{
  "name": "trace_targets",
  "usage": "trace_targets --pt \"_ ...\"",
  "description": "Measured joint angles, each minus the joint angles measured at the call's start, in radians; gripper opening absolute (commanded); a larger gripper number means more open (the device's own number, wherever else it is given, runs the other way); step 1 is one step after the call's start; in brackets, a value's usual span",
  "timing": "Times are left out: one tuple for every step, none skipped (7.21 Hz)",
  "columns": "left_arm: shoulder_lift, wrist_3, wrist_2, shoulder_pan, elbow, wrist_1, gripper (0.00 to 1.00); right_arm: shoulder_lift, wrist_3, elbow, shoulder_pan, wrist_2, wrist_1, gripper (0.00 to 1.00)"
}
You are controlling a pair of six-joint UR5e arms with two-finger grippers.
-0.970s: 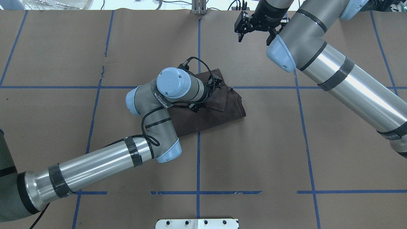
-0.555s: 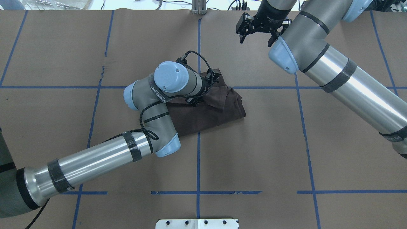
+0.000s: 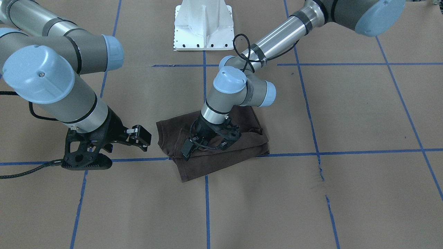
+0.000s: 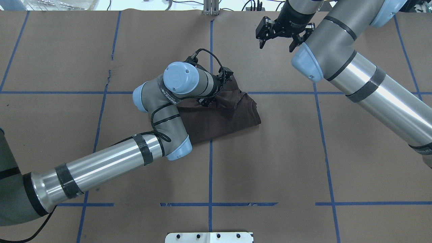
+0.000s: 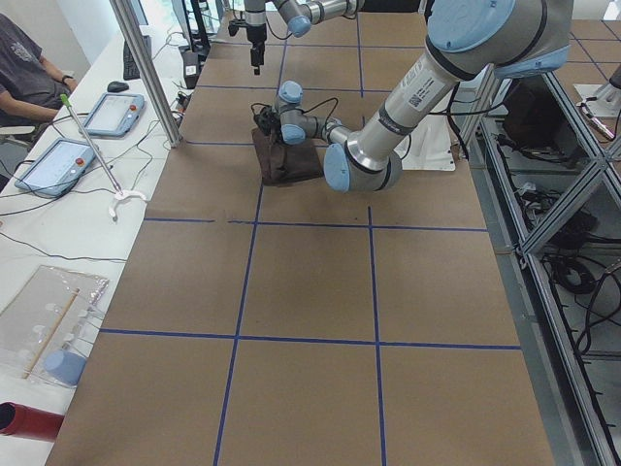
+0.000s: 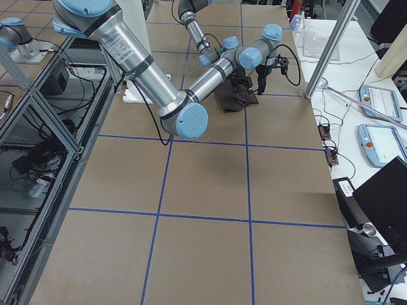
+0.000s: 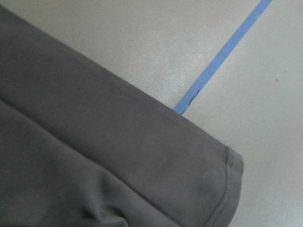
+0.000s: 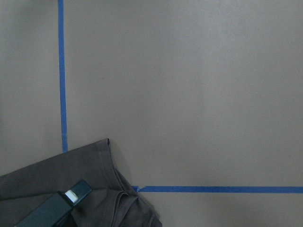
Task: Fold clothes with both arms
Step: 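Lift the left gripper away while the right gripper moves to the shirt's far corner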
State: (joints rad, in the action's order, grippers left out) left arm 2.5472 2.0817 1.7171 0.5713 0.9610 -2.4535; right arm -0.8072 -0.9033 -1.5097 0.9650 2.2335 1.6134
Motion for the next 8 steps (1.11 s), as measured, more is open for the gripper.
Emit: trace_targets --pt "0.014 0.0 -0.001 0.017 -0.035 -0.049 1.0 -0.016 0.009 -0.019 0.003 0.0 -0.001 1.0" --pt "0.026 0.0 -0.001 0.039 -0.059 -0.084 1.0 -0.027 0.013 -0.033 0.007 0.001 -0.001 1.0" --pt "0.033 -0.002 -0.001 0.064 -0.07 -0.108 1.0 -0.033 0.014 -0.042 0.009 0.001 -0.001 1.0" --pt "0.036 -0.007 0.001 0.093 -0.074 -0.124 1.0 -0.037 0.015 -0.05 0.01 0.001 -0.003 1.0" --pt "0.036 -0.029 0.005 0.124 -0.076 -0.119 1.0 -0.044 0.009 -0.067 0.003 -0.002 -0.004 1.0" --pt "0.034 -0.071 0.025 0.153 -0.074 -0.081 1.0 -0.049 -0.014 -0.089 -0.015 -0.009 -0.003 1.0" --pt "0.028 -0.119 0.072 0.181 -0.061 -0.019 1.0 -0.049 -0.064 -0.106 -0.047 -0.025 -0.004 1.0" --pt "-0.004 -0.165 0.138 0.213 -0.013 0.038 1.0 -0.039 -0.141 -0.113 -0.096 -0.067 -0.008 1.0"
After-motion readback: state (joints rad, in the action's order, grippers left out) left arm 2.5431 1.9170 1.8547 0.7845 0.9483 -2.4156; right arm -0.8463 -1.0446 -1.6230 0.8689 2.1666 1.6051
